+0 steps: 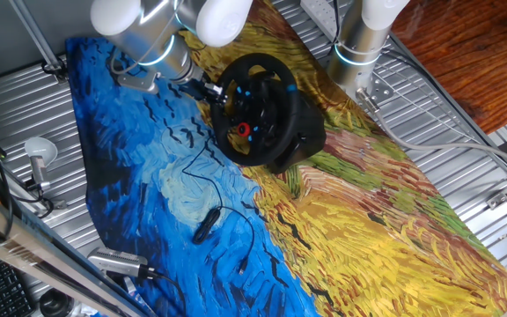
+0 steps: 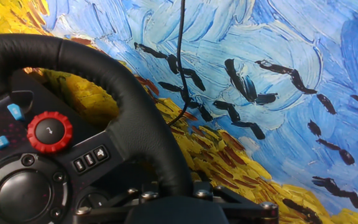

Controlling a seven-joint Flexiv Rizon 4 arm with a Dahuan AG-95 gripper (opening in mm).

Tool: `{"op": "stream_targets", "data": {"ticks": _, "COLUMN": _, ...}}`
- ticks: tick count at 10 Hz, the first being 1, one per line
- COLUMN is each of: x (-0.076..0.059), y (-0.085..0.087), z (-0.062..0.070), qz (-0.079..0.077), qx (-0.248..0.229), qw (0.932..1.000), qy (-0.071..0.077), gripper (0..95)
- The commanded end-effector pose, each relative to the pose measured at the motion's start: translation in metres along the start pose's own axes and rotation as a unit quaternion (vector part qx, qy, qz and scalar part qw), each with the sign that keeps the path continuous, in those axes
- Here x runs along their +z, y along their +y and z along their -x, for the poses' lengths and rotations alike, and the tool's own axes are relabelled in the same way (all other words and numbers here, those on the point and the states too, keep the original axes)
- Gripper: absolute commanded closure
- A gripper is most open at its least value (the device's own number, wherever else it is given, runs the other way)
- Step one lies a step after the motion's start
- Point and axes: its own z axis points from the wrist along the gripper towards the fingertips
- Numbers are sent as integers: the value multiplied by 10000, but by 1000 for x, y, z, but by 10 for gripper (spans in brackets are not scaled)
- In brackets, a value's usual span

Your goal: Rotate the steering wheel 90 degrees clockwise

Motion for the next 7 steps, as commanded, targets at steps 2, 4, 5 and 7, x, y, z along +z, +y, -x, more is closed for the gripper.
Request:
{"op": "stream_targets", "data": {"ticks": 2, "x": 0, "y": 0, "z": -2, "qz": 9, "qx": 82, "qw": 10000, "qy": 4, "gripper": 950}}
{"op": "stream_targets", "data": {"ticks": 4, "x": 0, "y": 0, "z": -3, "qz": 14, "qx": 137, "qw": 9999, "qy": -1, "gripper": 950}}
{"op": "stream_targets", "data": {"ticks": 5, "x": 0, "y": 0, "z": -5, "qz": 17, "qx": 168, "qw": 9999, "qy": -4, "gripper": 950}}
{"op": "stream_targets", "data": {"ticks": 7, "x": 0, "y": -1, "z": -6, "qz": 17, "qx": 266, "qw": 9996, "qy": 11, "gripper": 950}}
